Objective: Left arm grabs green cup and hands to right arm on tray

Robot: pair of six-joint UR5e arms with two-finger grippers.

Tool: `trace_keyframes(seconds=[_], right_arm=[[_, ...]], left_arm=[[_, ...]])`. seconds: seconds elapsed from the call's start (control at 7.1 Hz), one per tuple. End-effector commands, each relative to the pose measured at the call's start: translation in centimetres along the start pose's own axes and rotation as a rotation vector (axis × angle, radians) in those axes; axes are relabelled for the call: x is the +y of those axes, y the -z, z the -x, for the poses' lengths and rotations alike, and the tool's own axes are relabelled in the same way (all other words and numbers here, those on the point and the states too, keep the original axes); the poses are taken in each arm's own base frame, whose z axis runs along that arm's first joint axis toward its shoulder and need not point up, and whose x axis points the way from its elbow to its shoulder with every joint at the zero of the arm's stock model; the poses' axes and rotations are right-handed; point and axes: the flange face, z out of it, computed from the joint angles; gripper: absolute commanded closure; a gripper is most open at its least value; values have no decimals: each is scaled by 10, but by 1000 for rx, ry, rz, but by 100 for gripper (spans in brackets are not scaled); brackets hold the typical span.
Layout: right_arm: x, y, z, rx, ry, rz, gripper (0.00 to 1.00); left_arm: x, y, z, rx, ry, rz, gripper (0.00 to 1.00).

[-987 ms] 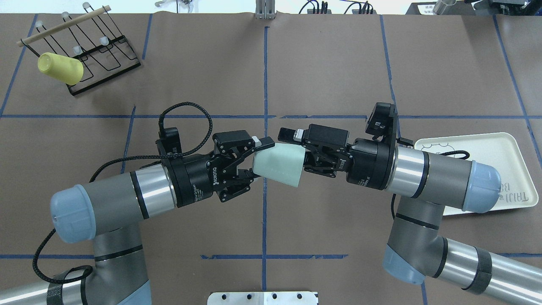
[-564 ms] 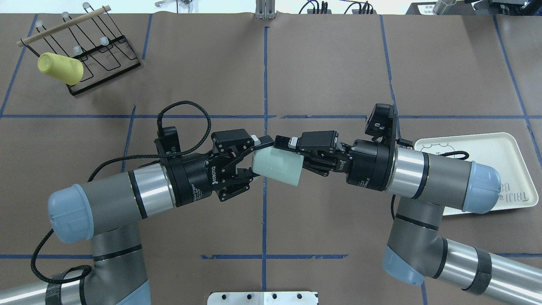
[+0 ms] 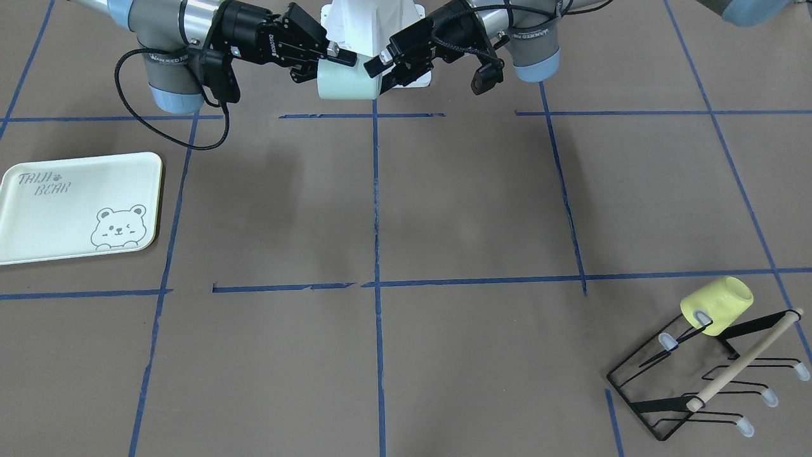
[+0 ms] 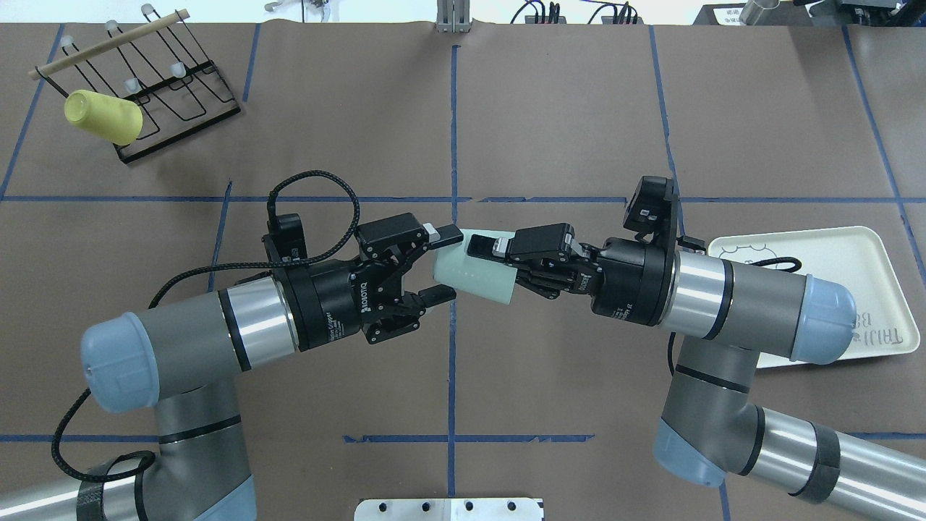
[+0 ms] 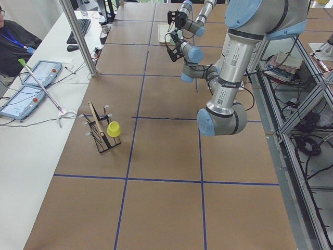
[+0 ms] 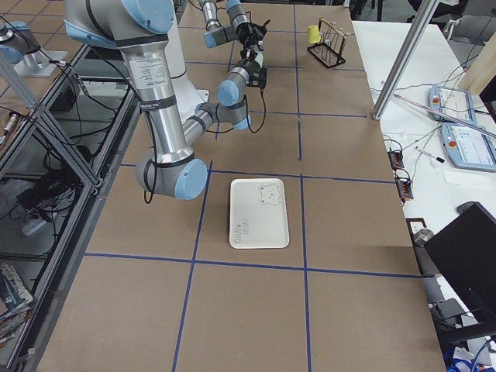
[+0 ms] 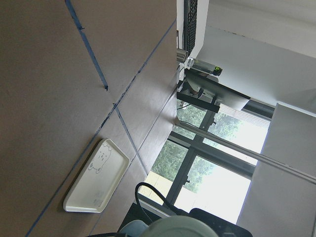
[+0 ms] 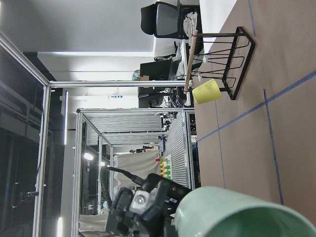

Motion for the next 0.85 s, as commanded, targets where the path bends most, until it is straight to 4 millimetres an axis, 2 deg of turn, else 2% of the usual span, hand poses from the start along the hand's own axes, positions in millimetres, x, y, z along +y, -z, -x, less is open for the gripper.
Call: trace_keyframes(seconds=[0.0, 0.14, 0.28, 0.42, 0.7], right_arm=[[5, 0, -4, 4, -7, 10, 100], [5, 1, -4, 7, -7, 9, 100], [4, 0, -7, 20, -8, 1, 100], [-10, -2, -8, 94, 24, -41, 100], [-26, -12, -38, 344, 178, -85, 100]], left_arm=[[-29, 3, -22, 29, -21, -57, 0], [-44, 0, -24, 13, -36, -97, 0], [-67, -5, -18, -19, -54, -152, 0], [-97, -6, -13, -39, -77, -208, 0], [-125, -13, -5, -180, -238, -266, 0]])
